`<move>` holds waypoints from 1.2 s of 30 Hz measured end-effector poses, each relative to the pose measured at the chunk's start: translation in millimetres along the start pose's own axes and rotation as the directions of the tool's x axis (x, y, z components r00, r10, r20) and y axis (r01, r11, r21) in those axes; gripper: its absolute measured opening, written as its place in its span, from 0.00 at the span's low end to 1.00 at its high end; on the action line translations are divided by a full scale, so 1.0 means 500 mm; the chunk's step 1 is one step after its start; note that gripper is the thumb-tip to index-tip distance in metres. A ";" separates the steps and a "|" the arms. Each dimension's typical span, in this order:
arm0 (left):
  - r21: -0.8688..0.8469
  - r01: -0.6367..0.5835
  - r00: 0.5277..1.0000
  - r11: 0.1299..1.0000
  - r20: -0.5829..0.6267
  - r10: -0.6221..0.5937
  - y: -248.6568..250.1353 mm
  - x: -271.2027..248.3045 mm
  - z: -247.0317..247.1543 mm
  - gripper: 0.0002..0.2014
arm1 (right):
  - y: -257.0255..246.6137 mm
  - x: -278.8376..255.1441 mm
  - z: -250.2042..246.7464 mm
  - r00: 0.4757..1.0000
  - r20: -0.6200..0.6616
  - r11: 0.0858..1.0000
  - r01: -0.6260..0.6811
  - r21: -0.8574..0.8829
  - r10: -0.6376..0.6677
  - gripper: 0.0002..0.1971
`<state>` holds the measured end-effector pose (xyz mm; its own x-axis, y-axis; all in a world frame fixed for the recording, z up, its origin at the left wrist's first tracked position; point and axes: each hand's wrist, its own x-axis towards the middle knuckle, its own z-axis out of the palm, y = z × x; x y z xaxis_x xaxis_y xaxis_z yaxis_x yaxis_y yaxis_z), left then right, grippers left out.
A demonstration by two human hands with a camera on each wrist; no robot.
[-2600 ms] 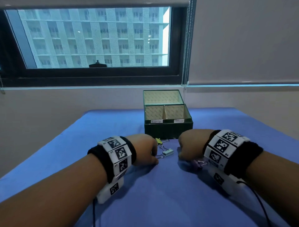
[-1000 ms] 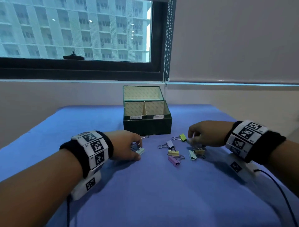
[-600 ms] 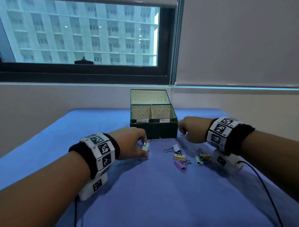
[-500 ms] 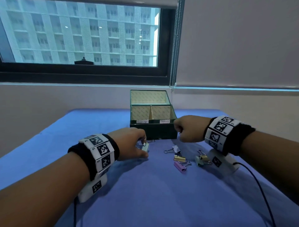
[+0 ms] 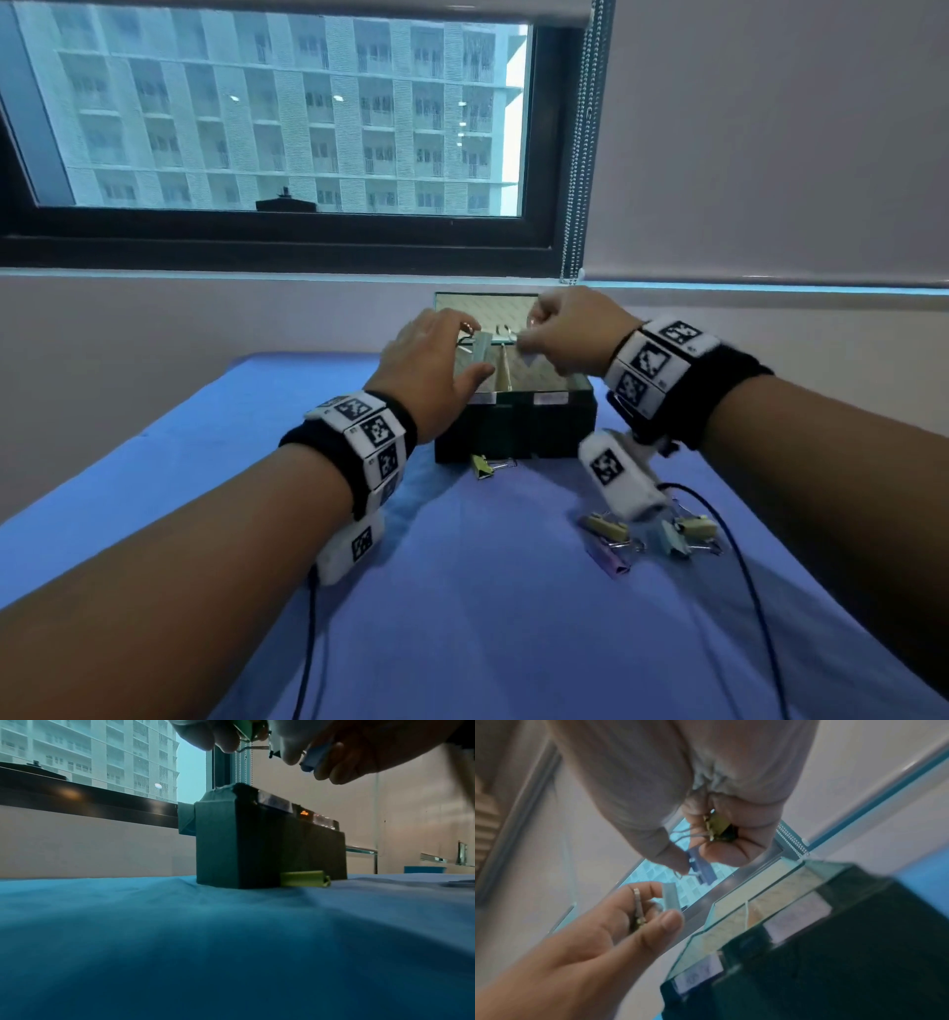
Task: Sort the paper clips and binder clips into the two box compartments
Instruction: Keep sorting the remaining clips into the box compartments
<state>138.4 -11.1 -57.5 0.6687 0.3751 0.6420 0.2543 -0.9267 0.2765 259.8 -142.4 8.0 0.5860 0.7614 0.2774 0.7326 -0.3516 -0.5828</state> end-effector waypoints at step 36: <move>0.288 -0.222 0.680 0.931 0.730 -0.064 0.104 -0.101 0.001 0.12 | 0.211 -0.200 -0.086 0.846 0.442 0.846 -0.019 -0.533 0.297 0.17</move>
<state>118.3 -78.1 -76.1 0.9488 0.2985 -0.1028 0.2899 -0.9527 -0.0913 293.4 -278.9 -48.4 0.5605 0.7807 -0.2764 0.7933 -0.6019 -0.0913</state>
